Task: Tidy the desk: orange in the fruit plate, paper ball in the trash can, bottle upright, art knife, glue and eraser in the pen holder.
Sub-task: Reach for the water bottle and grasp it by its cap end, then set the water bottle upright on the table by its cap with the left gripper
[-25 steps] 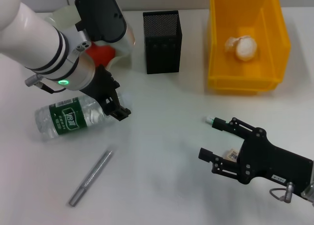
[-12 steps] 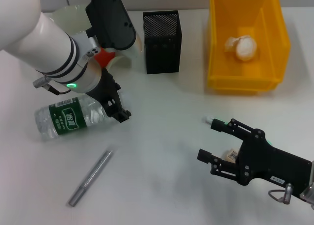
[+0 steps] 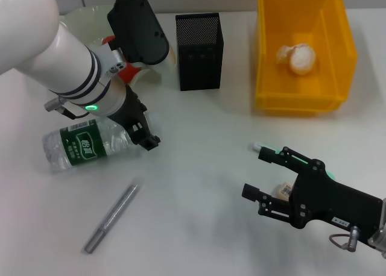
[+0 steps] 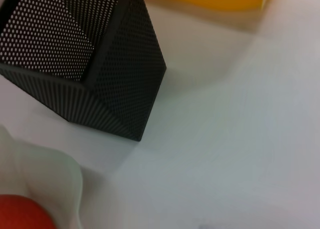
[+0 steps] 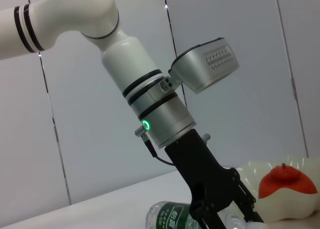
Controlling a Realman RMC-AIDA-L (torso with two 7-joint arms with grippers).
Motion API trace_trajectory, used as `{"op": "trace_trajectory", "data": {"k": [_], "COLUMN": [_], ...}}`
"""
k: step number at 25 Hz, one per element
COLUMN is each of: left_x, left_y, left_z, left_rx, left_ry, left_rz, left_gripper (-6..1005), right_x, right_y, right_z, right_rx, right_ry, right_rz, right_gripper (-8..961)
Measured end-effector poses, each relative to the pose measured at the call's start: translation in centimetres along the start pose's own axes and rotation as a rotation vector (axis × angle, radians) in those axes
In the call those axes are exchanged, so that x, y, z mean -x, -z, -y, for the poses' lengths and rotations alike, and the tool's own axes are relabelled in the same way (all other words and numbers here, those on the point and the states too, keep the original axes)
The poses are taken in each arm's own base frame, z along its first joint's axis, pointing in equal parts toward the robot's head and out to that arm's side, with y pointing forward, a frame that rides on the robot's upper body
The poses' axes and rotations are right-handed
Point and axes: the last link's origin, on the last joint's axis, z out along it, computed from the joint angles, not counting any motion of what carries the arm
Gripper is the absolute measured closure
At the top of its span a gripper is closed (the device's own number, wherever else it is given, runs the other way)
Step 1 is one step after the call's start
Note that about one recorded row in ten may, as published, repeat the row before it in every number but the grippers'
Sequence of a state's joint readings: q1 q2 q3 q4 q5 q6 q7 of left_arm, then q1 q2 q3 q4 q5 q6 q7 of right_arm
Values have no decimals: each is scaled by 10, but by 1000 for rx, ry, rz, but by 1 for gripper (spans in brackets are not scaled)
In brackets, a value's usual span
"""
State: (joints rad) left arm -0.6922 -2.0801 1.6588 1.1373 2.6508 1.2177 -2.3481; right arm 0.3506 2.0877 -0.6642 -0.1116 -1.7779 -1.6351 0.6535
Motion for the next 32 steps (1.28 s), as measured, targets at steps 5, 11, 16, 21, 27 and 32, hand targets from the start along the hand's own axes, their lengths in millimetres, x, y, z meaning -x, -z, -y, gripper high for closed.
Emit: {"op": "trace_trajectory", "data": {"k": [5,11,16,21,27,32], "left_x": [0,0,-1,-5,-12,-18], "left_y": [-1,-2,1,7,22,42], "left_z": [-1,-1,-1,-3,-7,-6], "left_rx": [-3,-11,-20,-29,-33,-34], "left_ry": [-11,-15,-14,-22,-18,6], "left_rz": [5,11,2,-21,-99,-184], "left_gripper": [316,428,522,561,561,561], "right_x": [-1,-1,-1,-1,0,2], "right_y": [1,1,0,-1,-1,-3], "right_z": [-1,-1,1,1,2,3], "right_rx": [-3,-3,-6,-5,-3,3], "right_ry": [-2,-2,0,2,4,10], "right_rz": [-1,-1,-8,-8,-7,-6], "right_gripper": [156,156,156,156,156,156]}}
